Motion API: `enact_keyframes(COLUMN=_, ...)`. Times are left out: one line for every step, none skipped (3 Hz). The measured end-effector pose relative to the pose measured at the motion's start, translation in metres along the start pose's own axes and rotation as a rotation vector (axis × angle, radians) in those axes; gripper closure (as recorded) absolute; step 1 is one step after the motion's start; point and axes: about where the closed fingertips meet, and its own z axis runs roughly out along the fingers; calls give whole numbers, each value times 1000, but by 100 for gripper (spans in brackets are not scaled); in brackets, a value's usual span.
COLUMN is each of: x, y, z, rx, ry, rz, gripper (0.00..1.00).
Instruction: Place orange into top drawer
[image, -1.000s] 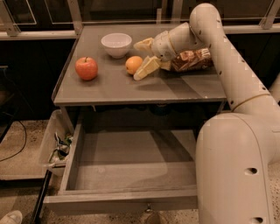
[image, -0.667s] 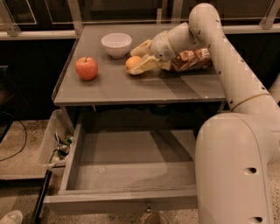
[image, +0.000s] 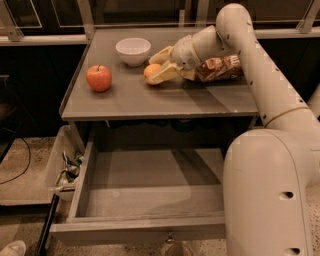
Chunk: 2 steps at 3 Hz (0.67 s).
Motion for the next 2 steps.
enact_keyframes(x=0, y=0, z=0, rx=0, ry=0, rz=0, gripper=100)
enact_keyframes(x=-11, y=11, z=2, rx=-9, ry=-24, rz=-42, gripper=100)
